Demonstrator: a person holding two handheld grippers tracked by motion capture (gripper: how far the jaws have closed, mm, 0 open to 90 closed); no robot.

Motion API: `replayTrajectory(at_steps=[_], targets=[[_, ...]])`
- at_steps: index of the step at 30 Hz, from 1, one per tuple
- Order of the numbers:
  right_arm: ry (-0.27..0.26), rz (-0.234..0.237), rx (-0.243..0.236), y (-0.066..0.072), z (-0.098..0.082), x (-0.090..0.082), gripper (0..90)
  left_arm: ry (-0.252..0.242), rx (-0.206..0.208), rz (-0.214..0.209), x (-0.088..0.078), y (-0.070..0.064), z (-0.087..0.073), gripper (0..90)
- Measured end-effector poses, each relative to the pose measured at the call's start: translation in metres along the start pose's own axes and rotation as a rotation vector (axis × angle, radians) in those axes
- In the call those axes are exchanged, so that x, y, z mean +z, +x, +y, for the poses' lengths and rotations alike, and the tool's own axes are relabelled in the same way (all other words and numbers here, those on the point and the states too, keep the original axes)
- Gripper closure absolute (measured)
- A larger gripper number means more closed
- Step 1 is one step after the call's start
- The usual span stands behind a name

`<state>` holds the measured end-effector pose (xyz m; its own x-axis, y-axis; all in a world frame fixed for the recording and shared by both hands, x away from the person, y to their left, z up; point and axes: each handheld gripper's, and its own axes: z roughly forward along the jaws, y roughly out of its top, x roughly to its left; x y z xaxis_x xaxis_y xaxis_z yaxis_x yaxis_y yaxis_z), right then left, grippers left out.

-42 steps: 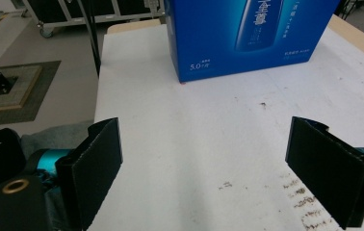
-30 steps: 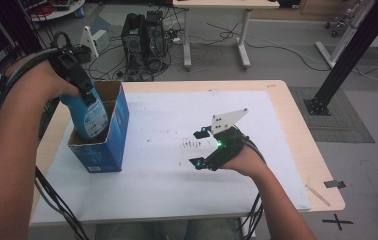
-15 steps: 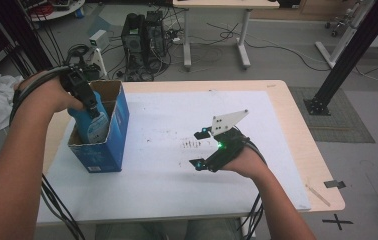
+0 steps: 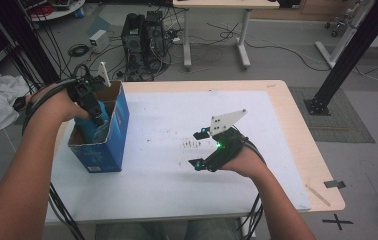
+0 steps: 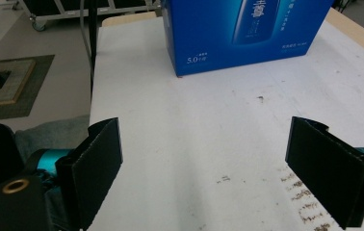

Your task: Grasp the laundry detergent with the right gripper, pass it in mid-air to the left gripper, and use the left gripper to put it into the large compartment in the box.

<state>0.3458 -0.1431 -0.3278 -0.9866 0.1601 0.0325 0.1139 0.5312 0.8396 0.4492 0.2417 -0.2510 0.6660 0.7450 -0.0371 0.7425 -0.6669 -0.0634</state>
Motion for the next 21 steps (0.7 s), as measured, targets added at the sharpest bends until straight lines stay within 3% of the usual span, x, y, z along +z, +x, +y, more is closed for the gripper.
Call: replayTrajectory(at_steps=[9,12,14,21], targets=[[0.003,0.003,0.005,-0.001,0.0,0.001,11.9,-0.006,0.009,-0.005,0.022,0.003,0.002,39.0],[0.004,0.002,0.006,-0.001,0.0,0.001,11.9,0.0,0.026,-0.002,0.026,0.004,0.003,39.0],[0.006,0.002,0.007,-0.001,0.0,0.002,11.9,-0.011,0.011,-0.007,0.03,0.004,0.002,39.0],[0.011,-0.001,0.006,-0.001,0.0,0.003,11.9,-0.008,0.024,-0.002,0.037,0.007,0.002,39.0]])
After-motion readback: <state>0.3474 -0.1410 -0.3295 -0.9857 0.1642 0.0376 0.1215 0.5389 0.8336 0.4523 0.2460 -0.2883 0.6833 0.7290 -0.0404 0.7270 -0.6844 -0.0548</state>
